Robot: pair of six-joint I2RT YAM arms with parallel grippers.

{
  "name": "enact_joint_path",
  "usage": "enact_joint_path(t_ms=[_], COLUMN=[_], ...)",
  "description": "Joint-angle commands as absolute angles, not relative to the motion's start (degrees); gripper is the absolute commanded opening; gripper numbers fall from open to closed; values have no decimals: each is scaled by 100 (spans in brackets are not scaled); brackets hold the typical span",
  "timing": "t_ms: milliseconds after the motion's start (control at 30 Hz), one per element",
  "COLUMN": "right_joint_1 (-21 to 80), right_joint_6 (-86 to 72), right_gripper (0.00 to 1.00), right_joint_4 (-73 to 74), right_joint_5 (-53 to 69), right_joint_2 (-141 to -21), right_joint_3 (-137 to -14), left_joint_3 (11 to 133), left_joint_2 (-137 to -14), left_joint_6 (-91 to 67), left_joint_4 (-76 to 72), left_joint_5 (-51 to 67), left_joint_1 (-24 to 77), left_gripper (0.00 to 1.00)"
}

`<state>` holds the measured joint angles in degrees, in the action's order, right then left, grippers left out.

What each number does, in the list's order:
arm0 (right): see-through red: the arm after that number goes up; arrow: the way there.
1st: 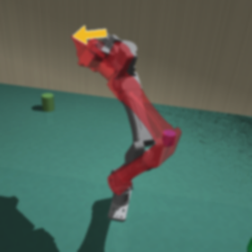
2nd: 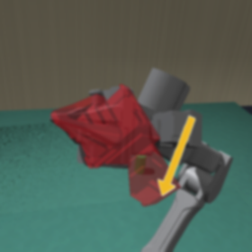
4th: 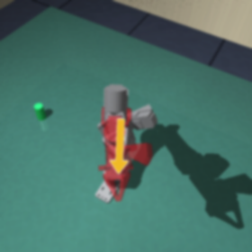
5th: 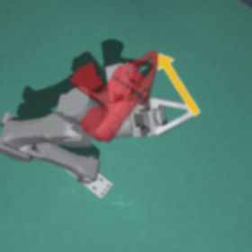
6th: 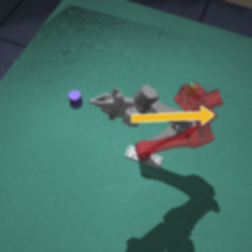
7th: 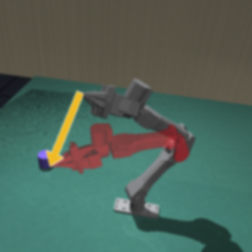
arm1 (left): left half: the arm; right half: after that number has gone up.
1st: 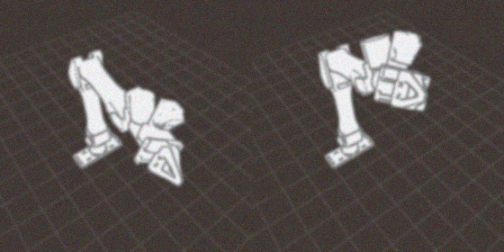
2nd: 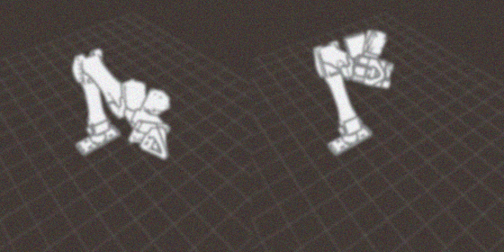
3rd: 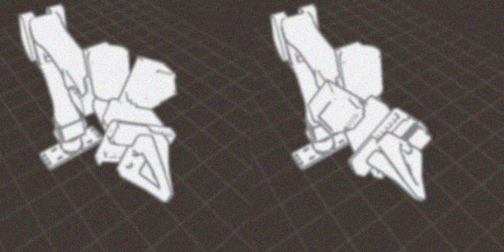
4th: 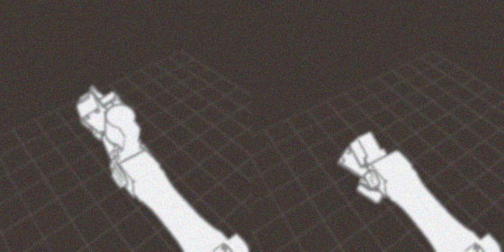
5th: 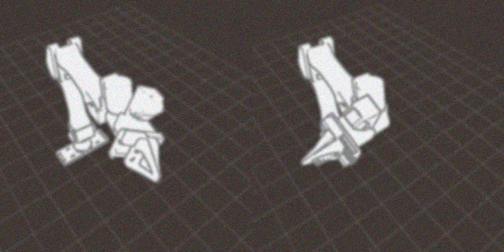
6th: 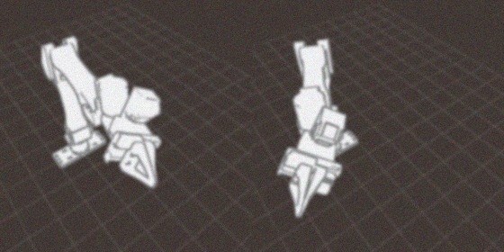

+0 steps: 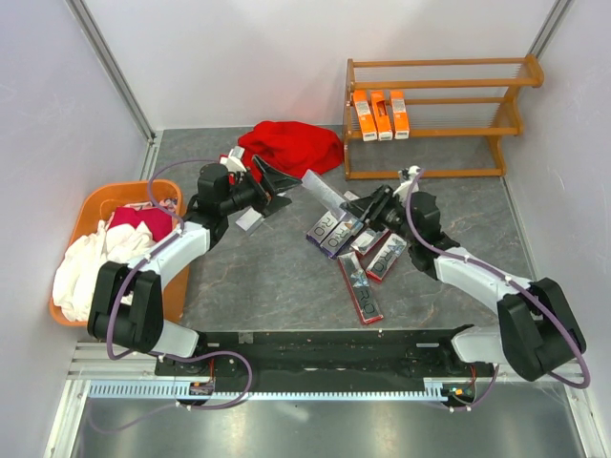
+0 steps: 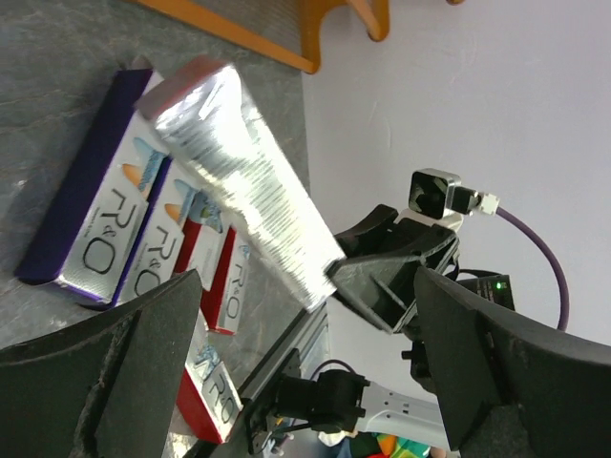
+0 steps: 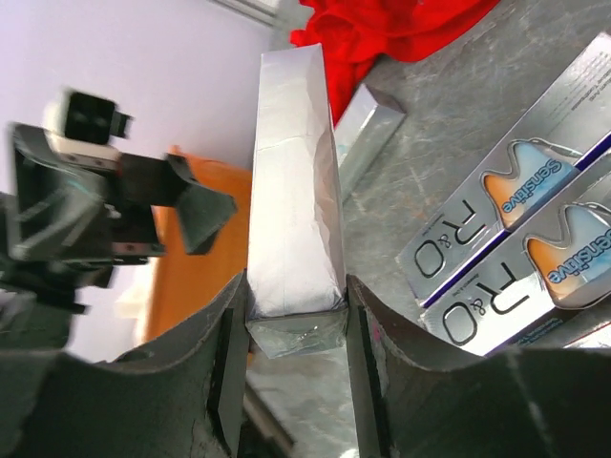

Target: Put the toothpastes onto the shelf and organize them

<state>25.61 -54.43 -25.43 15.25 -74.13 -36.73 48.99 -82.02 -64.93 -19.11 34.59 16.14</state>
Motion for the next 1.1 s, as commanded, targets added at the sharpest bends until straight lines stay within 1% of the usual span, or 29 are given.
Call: enact_joint_path(t_ms=[0,233,467,733,1067], right_joint_1=[1900,696,-455,-861,-1151], right_joint_6=[-6775,-7795,-8209,-8508,-8639], right_gripper=[29,28,27,27,26], right_joint_4=[-4560,-5860,-6363,-6768,-6969], right_joint_5=[2855,3673,4613,4869,4597], right_joint_2=[-7506,-7532,-7585,-7831,-8516], right_joint_3=[-3271,-2751,-2812,-2935,-3515], left_joint_3=[5036,5062,5115,5177,5221], left_joint_2=[-8059,-8104,-8191,-8226,-8218], left_joint_6=[-5994,-5915,-5854,-5854,-5862], left_joint_4=[-1582,-1529,-1485,-1459,-1433], left_joint_5=[3331,3331,3340,3410,3498], left_joint_1=[1600,1608,1600,1608,1608], left_gripper=[100,100,100,100,100])
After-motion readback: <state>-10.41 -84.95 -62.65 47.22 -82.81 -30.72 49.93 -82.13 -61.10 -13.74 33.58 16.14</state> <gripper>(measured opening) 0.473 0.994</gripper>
